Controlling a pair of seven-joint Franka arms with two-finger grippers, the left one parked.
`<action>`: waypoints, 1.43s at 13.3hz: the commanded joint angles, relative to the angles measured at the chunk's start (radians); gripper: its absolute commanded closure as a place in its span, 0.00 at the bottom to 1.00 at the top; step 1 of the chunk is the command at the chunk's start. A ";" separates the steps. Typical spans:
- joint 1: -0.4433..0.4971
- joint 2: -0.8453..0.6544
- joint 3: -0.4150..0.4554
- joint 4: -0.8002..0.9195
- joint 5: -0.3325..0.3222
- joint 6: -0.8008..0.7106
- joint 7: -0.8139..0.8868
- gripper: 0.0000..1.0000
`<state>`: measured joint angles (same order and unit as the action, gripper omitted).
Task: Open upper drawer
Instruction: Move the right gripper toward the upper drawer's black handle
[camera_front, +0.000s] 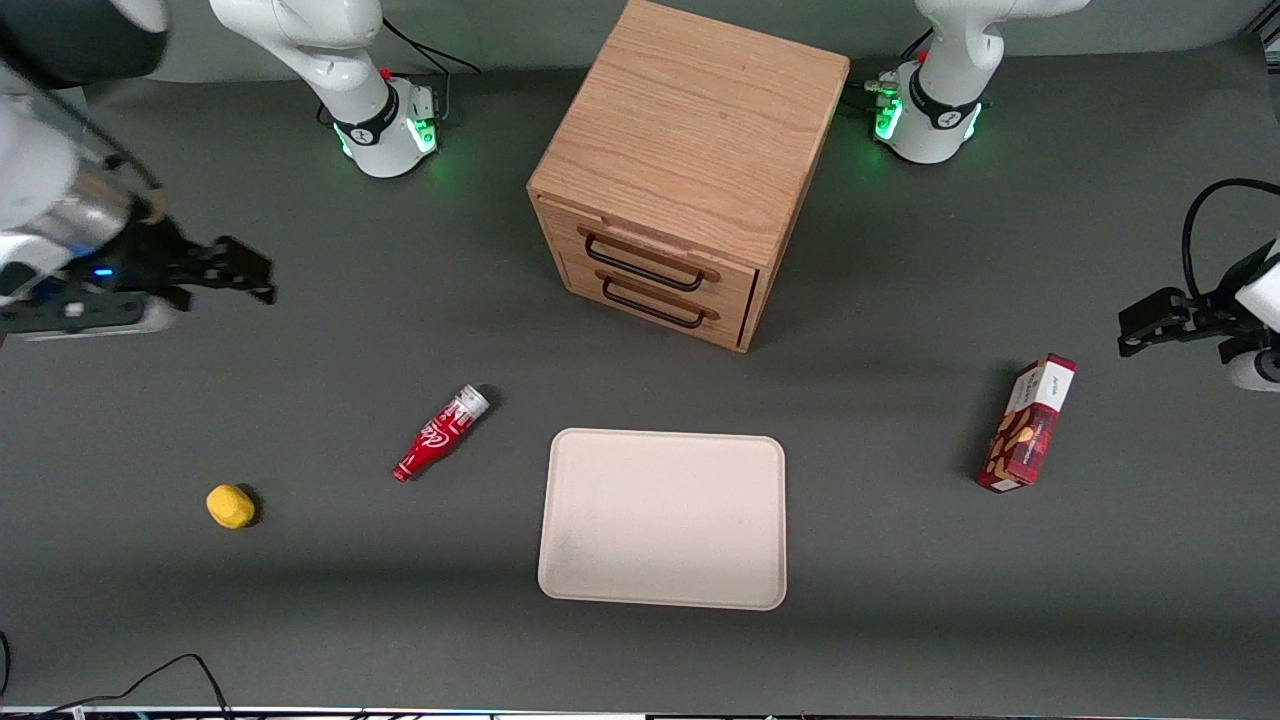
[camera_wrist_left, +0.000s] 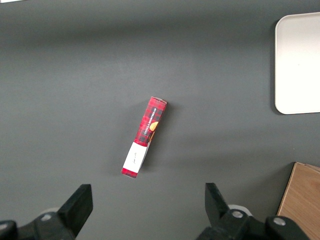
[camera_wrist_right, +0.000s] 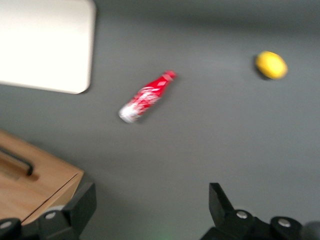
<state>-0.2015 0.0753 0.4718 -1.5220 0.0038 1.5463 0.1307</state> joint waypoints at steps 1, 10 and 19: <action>-0.018 0.111 0.192 0.094 -0.002 -0.032 -0.014 0.00; 0.046 0.487 0.613 0.117 -0.294 0.169 -0.057 0.00; 0.128 0.546 0.630 0.054 -0.435 0.245 -0.029 0.00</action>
<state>-0.0818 0.5722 1.0901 -1.4662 -0.3725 1.7706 0.0950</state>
